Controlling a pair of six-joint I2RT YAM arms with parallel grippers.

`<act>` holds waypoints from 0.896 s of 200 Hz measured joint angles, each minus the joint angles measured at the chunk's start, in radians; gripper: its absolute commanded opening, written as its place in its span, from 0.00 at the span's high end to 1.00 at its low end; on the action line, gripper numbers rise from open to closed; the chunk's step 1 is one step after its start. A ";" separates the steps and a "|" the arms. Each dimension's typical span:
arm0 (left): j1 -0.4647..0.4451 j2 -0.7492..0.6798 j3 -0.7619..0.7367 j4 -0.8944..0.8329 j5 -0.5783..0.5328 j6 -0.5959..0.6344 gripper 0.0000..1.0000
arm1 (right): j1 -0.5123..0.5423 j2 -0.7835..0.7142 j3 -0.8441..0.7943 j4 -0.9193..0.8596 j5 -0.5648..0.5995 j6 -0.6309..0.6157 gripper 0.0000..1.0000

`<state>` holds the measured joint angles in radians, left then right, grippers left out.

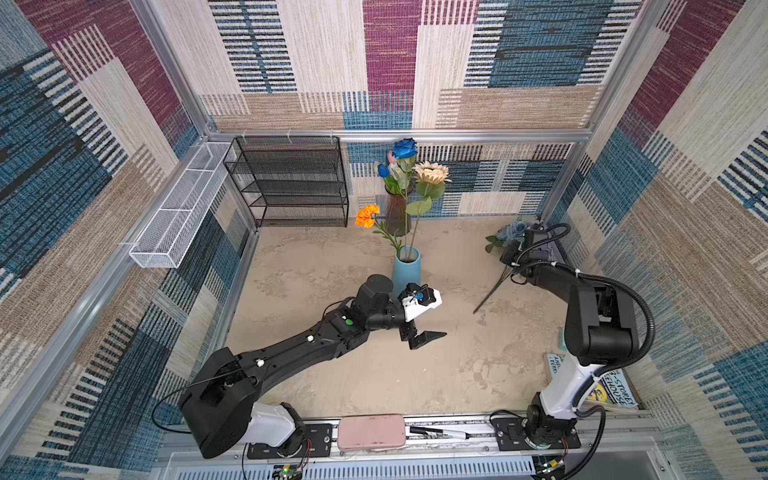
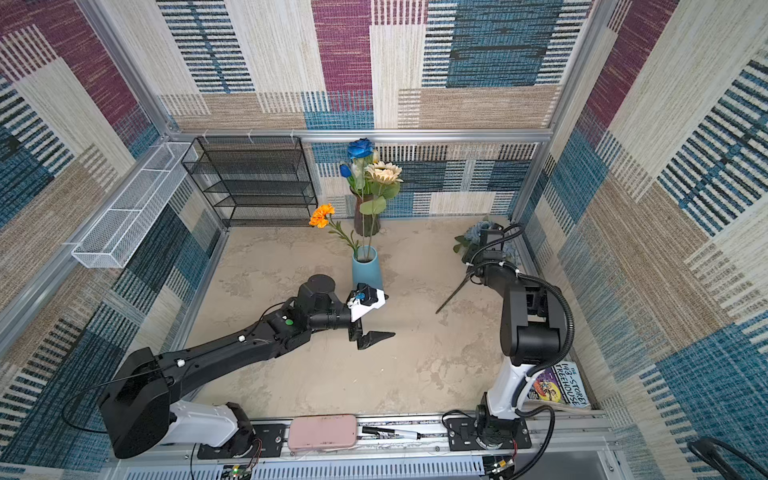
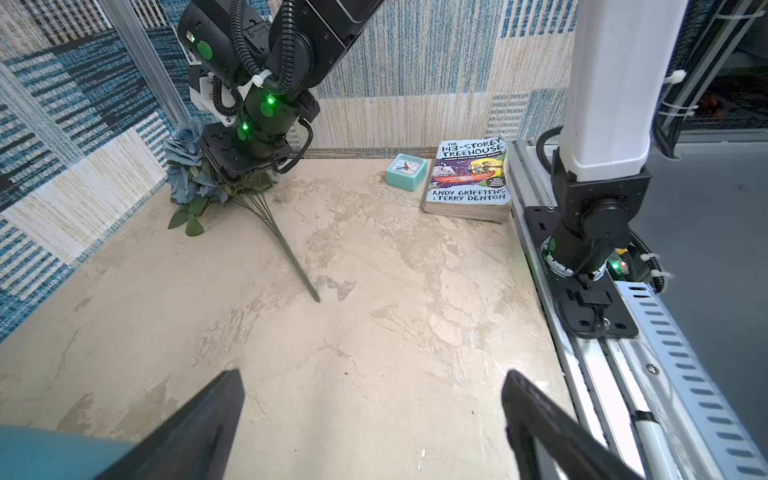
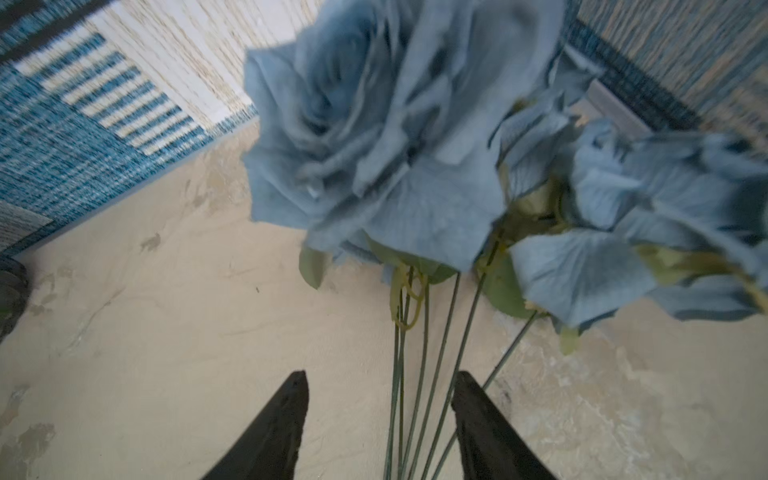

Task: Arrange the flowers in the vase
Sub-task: 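Grasp the pale blue rose bunch stems with the right gripper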

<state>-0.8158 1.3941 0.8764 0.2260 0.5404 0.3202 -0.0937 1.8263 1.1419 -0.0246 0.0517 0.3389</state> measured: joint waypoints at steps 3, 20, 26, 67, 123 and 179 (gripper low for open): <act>-0.001 0.003 0.002 -0.001 0.002 0.000 0.01 | -0.001 0.007 0.003 -0.003 0.000 0.002 0.41; -0.002 0.019 0.006 -0.006 0.016 0.000 0.01 | -0.002 0.041 0.017 -0.027 -0.009 0.012 0.42; -0.003 0.023 0.006 -0.008 0.020 0.000 0.01 | -0.002 0.051 0.018 -0.035 -0.016 0.017 0.42; -0.005 0.027 0.010 -0.017 0.039 0.000 0.00 | -0.004 0.068 -0.004 -0.058 -0.033 0.042 0.39; -0.005 0.031 0.019 -0.029 0.039 0.005 0.01 | 0.001 0.040 -0.036 -0.072 -0.049 0.056 0.34; -0.005 0.023 0.010 -0.017 0.037 0.007 0.01 | 0.015 -0.128 -0.106 -0.070 -0.043 0.086 0.32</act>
<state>-0.8207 1.4174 0.8867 0.2089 0.5774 0.3275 -0.0788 1.6985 1.0355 -0.0948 0.0090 0.4252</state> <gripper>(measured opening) 0.995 0.681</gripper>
